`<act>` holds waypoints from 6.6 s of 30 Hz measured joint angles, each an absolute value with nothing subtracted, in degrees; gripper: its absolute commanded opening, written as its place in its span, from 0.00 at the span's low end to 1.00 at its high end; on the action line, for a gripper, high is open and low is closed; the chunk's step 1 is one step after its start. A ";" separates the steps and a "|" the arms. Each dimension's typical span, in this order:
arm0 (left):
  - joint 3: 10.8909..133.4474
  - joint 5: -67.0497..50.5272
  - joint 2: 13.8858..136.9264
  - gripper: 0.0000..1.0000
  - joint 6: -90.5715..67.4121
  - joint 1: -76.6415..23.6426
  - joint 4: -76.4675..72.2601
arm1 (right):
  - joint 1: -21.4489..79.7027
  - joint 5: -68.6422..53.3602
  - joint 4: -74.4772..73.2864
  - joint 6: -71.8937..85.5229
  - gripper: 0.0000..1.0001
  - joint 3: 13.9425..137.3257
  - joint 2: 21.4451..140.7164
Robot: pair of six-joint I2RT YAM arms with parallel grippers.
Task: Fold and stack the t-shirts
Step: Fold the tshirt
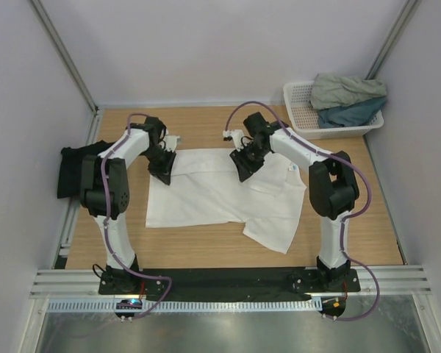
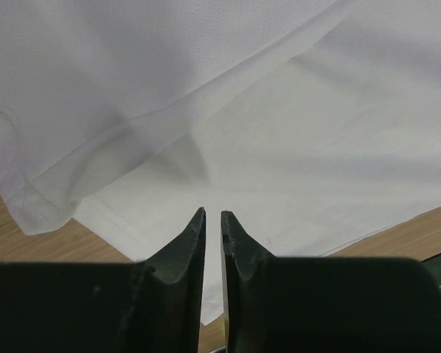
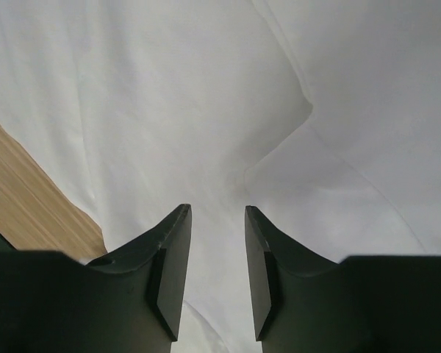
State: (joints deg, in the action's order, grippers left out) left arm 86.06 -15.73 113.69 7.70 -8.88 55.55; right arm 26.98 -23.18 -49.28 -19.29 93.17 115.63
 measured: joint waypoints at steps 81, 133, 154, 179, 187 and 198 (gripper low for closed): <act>116.60 -9.56 140.46 0.17 17.41 -3.33 85.71 | 13.43 -13.98 -37.28 -8.45 0.46 129.01 145.18; 70.50 -11.44 93.12 1.00 24.21 -16.69 47.70 | 34.13 -22.79 -34.39 -63.75 0.72 36.18 64.51; 65.41 -2.09 93.01 0.99 18.20 -18.31 41.52 | 37.56 -18.15 -34.46 -67.40 0.47 34.63 72.31; 62.96 -0.34 91.66 0.68 15.77 -8.27 46.19 | 37.56 -13.98 -33.50 -58.65 0.02 42.39 74.50; 62.46 -1.43 93.54 0.61 17.91 -4.47 46.54 | 37.56 -13.15 -33.45 -56.99 0.01 42.98 74.50; 59.96 -3.14 96.49 0.56 18.41 -3.97 46.50 | 37.56 -12.53 -33.45 -56.66 0.02 44.14 75.66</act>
State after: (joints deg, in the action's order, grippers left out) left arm 59.96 -3.14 96.49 18.41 -3.97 46.50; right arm 37.56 -12.53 -33.45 -56.66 44.14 75.66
